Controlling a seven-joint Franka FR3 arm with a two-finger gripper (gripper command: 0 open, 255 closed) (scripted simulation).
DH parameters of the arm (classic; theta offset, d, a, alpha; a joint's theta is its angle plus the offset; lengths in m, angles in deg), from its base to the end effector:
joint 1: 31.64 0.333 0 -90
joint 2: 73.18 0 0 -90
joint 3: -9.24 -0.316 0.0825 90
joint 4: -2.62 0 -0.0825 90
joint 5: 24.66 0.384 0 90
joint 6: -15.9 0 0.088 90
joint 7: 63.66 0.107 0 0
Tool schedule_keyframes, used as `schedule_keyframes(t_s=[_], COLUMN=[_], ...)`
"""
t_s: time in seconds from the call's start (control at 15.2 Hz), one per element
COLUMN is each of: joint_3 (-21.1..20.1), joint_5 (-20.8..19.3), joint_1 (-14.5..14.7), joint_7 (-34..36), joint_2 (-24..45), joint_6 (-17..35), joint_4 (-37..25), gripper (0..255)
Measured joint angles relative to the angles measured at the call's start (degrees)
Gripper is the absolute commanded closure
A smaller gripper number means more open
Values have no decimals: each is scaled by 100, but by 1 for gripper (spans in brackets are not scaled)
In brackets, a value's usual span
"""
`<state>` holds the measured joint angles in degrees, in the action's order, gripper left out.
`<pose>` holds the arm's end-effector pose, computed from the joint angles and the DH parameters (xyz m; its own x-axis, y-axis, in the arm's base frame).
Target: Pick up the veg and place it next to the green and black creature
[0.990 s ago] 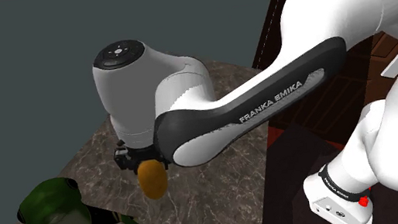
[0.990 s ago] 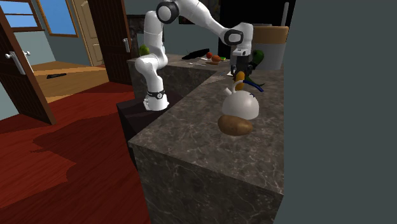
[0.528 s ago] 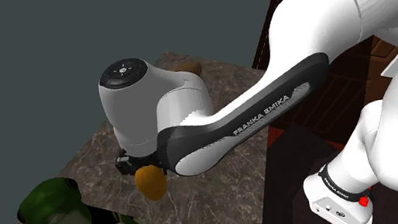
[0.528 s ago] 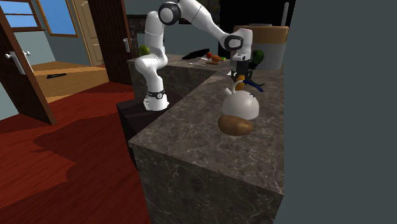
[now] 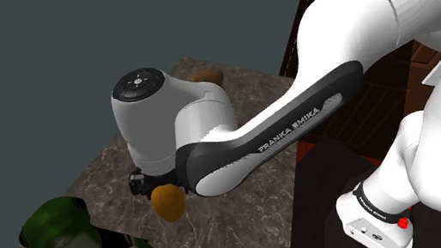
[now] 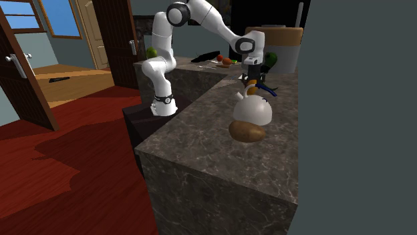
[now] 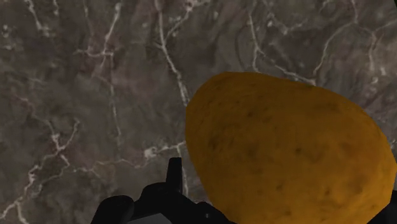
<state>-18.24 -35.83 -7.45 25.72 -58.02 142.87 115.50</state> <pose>0.3866 0.4609 0.3530 0.8482 -0.5285 0.0366 -0.5283 -0.8489 -0.0145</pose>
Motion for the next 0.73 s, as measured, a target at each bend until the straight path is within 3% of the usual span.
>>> schedule_keyframes(t_s=[0.26,0.73], joint_3=[-5,-85], joint_5=[17,250], joint_1=[-4,-46], joint_7=[-15,-169], joint_2=[0,-299], joint_6=[-31,-648], joint_4=[14,-275], gripper=[0,0])
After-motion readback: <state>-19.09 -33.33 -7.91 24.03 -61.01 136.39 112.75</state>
